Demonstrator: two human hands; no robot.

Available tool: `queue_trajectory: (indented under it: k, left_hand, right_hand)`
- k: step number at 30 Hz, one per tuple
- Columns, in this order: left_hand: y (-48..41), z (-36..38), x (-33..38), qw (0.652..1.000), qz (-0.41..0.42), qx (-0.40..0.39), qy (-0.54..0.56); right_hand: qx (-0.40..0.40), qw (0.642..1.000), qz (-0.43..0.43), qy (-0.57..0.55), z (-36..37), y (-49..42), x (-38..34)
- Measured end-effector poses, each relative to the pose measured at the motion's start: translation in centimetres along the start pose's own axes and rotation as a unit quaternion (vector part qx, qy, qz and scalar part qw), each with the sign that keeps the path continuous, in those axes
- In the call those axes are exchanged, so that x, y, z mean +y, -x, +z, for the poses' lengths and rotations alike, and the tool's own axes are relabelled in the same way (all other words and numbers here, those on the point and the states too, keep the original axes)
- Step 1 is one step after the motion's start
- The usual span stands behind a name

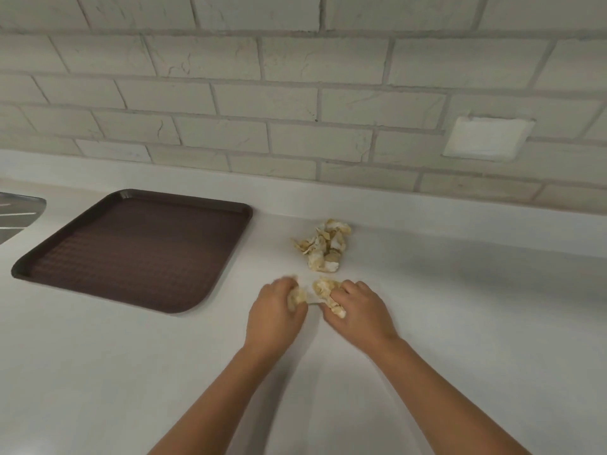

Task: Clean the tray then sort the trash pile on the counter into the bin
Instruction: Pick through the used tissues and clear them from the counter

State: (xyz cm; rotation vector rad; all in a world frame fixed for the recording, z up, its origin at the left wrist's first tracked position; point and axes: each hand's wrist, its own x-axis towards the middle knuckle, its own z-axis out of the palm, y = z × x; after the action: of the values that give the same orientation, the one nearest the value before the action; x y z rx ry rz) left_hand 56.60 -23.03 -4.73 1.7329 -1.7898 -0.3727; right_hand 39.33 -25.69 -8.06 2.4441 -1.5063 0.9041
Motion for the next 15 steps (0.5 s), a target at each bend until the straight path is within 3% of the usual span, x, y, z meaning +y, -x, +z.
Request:
queue_trajectory:
  k: [5, 8, 12, 15]
  left_hand:
    - [-7.5, -1.1, 3.4, 0.997, 0.023, -0.001, 0.072]
    - [-12.0, -0.4, 4.1, 0.998, 0.006, -0.046, 0.041]
    - [-16.0, 0.9, 4.0, 0.98, 0.079, -0.18, -0.022]
    - [-16.9, 2.3, 3.1, 0.928, 0.123, -0.304, -0.177]
  right_hand:
    - [-0.014, 0.992, 0.096, -0.086, -1.0, 0.1, -0.3]
    - [0.011, 0.955, 0.208, -0.211, -1.8, 0.5, 0.0]
    - [0.116, 0.914, 0.264, -0.285, -2.4, 0.6, 0.4]
    - [0.196, 0.895, 0.267, -0.297, -2.6, 0.4, 0.8]
